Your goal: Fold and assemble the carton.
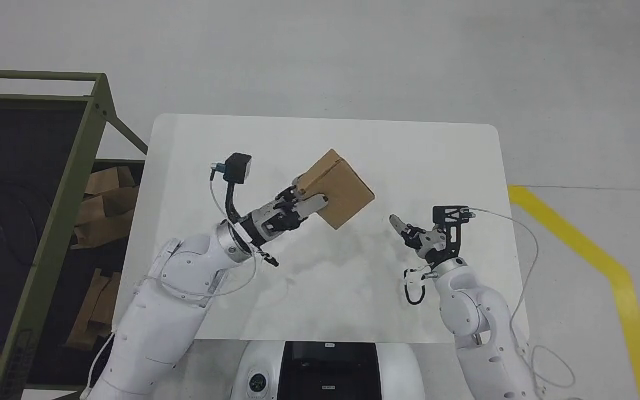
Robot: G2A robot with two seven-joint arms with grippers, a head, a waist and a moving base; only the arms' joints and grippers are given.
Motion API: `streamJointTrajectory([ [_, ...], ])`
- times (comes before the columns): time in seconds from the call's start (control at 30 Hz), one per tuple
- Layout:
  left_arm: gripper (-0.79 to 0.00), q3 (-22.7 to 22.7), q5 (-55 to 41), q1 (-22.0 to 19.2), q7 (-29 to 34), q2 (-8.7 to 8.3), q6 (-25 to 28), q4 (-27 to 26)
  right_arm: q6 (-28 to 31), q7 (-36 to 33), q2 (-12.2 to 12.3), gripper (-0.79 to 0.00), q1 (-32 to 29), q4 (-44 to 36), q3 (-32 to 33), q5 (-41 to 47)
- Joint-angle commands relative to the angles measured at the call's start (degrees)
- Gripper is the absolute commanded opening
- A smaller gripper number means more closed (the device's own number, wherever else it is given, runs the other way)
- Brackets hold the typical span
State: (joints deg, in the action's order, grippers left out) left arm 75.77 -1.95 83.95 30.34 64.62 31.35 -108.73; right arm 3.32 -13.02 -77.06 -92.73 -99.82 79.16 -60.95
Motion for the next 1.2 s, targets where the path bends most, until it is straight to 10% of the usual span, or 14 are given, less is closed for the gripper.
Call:
streamJointTrajectory([
  [0.0,-0.785,0.3,-4.6,-0.1,1.8,-0.11,0.5,0.2,0.0,0.0,0.0,0.0,0.0,0.0,0.0,0.0],
  [0.5,-0.785,2.9,-13.3,0.1,8.8,-0.79,6.0,-0.6,0.0,0.0,0.0,0.0,0.0,0.0,0.0,0.0],
  [1.17,-0.785,3.3,41.5,6.1,-16.5,0.4,1.4,-18.8,0.0,0.0,0.0,0.0,0.0,0.0,0.0,0.0],
])
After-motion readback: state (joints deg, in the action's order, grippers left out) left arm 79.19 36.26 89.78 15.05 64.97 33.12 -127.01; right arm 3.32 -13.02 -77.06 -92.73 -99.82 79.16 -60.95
